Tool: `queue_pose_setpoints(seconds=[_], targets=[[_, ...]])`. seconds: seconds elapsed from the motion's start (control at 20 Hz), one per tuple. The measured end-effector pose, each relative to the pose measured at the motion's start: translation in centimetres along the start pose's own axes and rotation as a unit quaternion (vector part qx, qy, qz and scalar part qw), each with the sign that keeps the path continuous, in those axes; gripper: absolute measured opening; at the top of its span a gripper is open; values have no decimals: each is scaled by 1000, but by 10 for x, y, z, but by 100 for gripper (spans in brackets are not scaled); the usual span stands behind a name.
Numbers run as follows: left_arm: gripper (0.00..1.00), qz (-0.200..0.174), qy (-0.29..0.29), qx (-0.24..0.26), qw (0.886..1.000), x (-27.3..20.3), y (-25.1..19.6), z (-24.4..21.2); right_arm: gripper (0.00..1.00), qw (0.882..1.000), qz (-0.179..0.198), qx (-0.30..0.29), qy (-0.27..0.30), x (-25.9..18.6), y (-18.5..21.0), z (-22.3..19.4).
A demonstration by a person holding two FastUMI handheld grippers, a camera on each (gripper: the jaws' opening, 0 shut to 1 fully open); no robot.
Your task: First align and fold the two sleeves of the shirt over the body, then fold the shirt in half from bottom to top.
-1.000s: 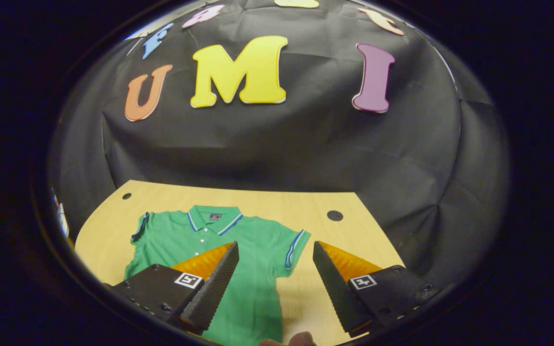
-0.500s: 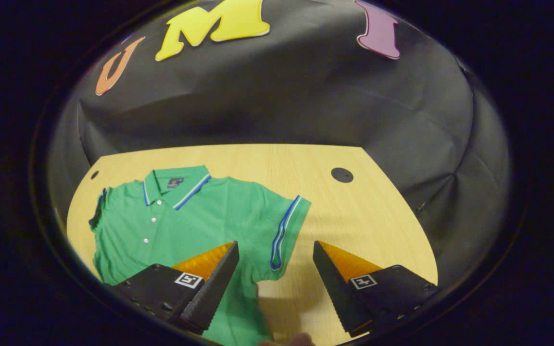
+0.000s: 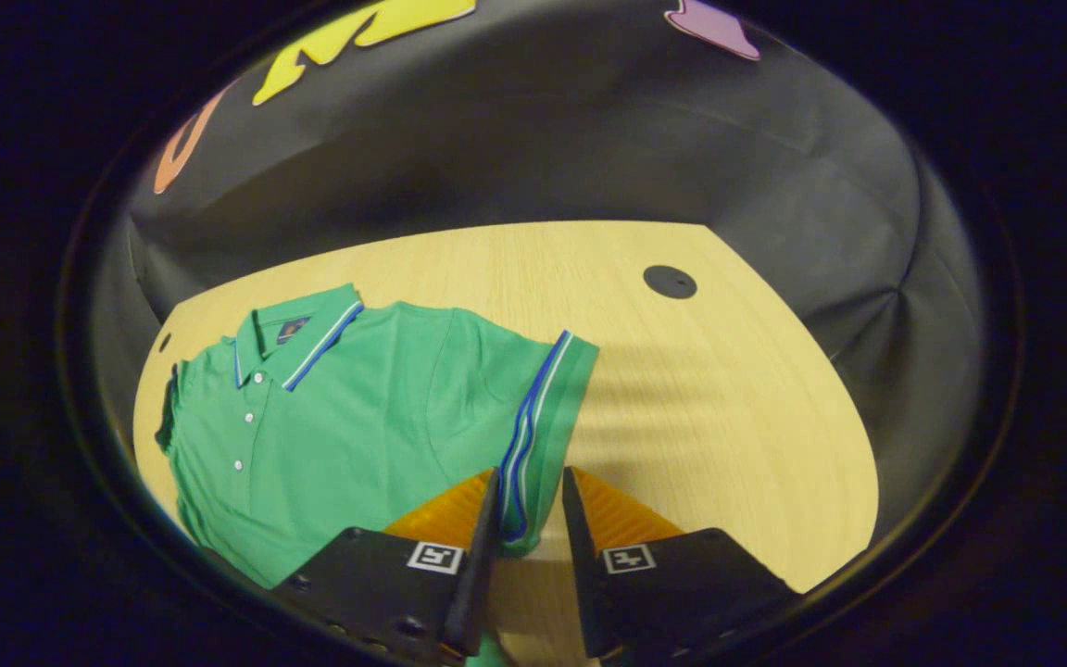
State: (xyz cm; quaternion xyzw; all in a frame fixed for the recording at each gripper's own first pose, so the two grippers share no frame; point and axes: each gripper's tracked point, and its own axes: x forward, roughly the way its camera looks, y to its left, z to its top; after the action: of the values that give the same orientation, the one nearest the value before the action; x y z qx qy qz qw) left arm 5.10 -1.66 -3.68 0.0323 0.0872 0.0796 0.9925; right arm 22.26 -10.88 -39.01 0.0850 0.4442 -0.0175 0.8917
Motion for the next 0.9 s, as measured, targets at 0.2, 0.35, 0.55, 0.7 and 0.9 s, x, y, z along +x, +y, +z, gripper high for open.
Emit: queue_pose_setpoints(seconds=[0.2, 0.35, 0.55, 0.7, 0.9], targets=[[100, -2, 1, 4, 1000, 1, -1, 0, 18, 1000, -7, -6, 7, -3, -5, 2], [100, -8, -1, 1, 1000, 2, -3, 0, 11, 1000, -5, -1, -3, -13, -8, 9], [100, -15, -4, 0, 1000, 1, -5, 3, 0, 1000, 13, -8, -2, -16, 0, 8], [100, -15, -8, -1, 1000, 1, -2, 4, 0, 999, 9, -20, -29, -31, 2, 23], [100, -8, -8, -17, 1000, -1, 8, 1, 0, 998, 18, -31, -48, -54, 22, 40]])
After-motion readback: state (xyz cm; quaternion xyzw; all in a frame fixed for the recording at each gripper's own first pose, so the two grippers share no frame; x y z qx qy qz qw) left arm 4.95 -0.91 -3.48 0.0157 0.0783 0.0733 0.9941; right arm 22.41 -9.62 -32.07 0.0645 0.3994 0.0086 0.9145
